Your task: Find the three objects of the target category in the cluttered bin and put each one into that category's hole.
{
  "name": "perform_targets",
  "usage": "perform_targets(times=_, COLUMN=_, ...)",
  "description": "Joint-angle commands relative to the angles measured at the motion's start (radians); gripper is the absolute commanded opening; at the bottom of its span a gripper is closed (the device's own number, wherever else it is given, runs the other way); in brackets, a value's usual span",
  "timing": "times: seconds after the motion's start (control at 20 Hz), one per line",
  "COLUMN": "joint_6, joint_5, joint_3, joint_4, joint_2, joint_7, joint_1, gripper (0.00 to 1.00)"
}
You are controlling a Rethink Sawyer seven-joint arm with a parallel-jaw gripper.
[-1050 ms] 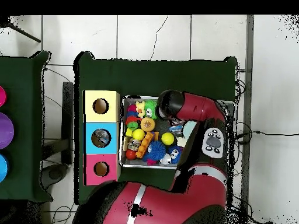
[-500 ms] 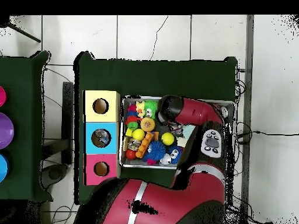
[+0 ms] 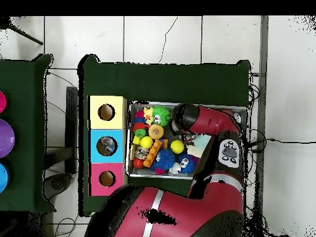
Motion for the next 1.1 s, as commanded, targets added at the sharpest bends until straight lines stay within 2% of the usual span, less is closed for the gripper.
perform_targets(times=0.05, joint_6=0.040, joint_5=0.017, joint_3=0.082, joint_4=0.070, joint_2=0.031, joint_7=0.002, joint_1=-0.029, gripper=1.00)
perform_targets(times=0.35, joint_6=0.049, joint_5=0.008, joint_3=0.087, joint_4=0.065, joint_2=0.035, joint_7=-0.019, joint_1=-0.040, gripper=1.00)
perform_targets(times=0.4, joint_6=0.040, joint_5=0.003, joint_3=0.085, joint_4=0.065, joint_2=0.035, joint_7=-0.021, joint_1=-0.041, gripper=0.00)
perform_targets(times=0.6, joint_6=0.019, joint_5=-0.007, joint_3=0.089, joint_4=0.069, joint_2=0.032, joint_7=-0.038, joint_1=-0.047, gripper=0.00)
perform_targets(times=1.1, joint_6=0.053, joint_5=0.023, joint_3=0.135, joint_4=0.074, joint_2=0.002, joint_7=-0.066, joint_1=-0.080, gripper=0.00)
